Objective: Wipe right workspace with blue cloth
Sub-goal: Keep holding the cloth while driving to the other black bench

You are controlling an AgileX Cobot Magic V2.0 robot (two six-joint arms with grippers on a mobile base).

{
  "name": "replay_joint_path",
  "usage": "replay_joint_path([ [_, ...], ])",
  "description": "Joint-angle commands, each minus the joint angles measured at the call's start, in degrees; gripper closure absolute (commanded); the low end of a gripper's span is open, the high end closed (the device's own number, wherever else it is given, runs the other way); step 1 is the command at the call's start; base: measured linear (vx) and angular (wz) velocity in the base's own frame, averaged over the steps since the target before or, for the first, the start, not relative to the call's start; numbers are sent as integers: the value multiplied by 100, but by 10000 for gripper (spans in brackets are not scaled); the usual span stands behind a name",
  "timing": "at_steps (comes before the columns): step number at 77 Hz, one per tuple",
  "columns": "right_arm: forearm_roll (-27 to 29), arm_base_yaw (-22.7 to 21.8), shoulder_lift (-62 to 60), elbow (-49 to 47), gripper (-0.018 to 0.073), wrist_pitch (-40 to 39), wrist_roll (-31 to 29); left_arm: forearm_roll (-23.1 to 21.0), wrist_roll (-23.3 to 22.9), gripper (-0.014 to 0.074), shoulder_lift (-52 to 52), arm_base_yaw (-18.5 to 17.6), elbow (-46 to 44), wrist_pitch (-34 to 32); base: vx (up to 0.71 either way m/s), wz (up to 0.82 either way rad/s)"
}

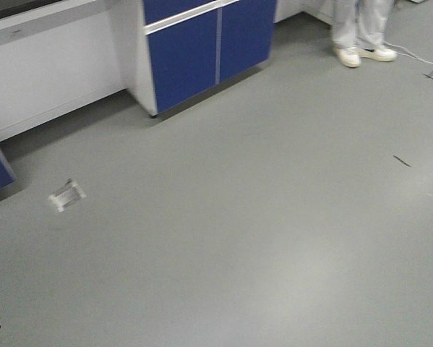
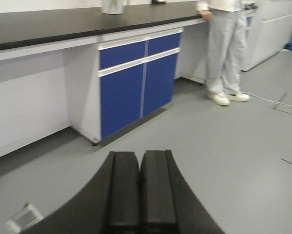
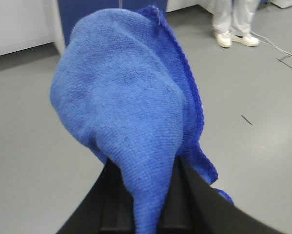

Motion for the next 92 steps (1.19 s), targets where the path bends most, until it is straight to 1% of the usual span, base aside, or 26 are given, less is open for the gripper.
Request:
replay_joint_path([
  [1,-41,-14,44,-153,564,-441,-40,-27,8,603,0,-39,-142,-468,24,-56],
  [18,-41,-14,44,-153,564,-439,-40,-27,8,603,0,-39,-142,-468,26,-46],
  [36,-41,-14,44,-153,564,-419,-40,-27,8,603,0,-39,-142,-468,32,-21],
  [92,-41,-14,44,-153,564,-419,-40,-27,8,603,0,-39,-142,-468,40,8],
])
